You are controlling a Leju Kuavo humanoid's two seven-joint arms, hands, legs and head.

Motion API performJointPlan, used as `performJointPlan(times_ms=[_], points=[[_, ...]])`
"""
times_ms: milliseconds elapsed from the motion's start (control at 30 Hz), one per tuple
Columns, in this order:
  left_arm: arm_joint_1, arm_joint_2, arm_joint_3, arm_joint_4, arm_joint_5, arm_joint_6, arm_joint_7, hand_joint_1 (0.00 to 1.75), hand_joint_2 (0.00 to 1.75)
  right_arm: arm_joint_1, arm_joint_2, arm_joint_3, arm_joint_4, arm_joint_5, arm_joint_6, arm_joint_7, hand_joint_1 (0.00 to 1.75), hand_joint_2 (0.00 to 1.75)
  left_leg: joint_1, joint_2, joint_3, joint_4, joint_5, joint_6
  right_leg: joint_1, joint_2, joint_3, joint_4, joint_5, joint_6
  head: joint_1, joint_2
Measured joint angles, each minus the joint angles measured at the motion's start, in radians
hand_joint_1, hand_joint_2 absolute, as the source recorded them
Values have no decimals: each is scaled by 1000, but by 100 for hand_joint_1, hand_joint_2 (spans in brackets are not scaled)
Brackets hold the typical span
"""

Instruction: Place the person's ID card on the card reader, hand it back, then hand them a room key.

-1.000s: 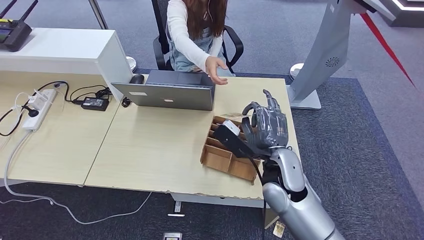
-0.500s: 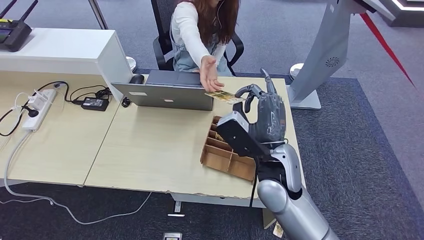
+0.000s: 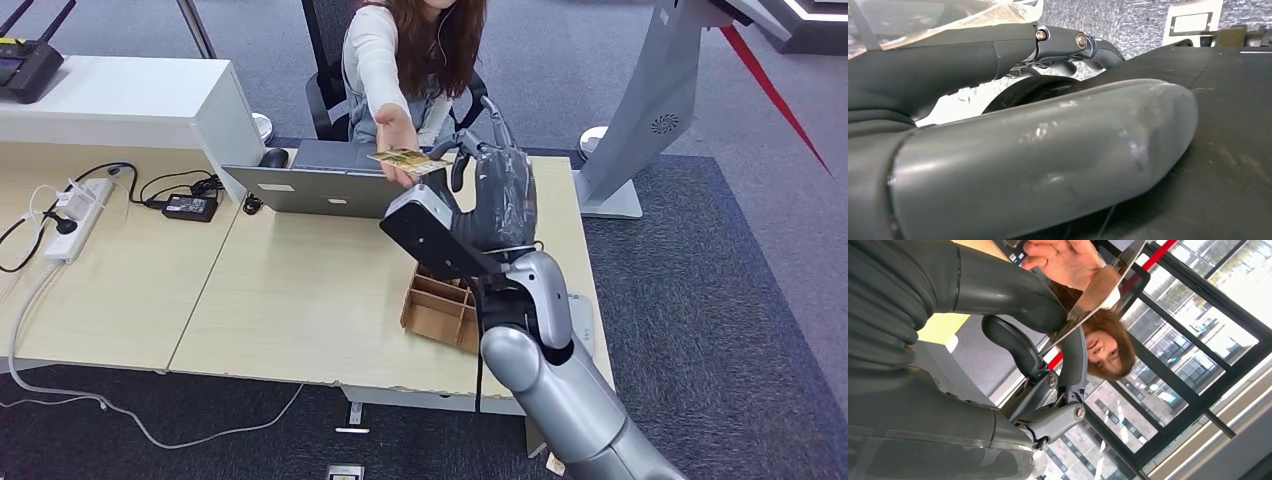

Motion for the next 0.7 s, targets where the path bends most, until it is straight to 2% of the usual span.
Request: performJointPlan(times_ms=[400,700], points=[[-13,-4,-3,0,-32,-16,-15,0,0,-118,148,41,306,38,-28,-13,175,175,0,0,0,0,0,0,0,0,0,0,0,0,0,0],[-21,-14,-6,0,-49,-22,-26,0,0,-173,211,138,474,-111,-46,29,175,175,0,0,0,0,0,0,0,0,-1,0,0,0,0,0]])
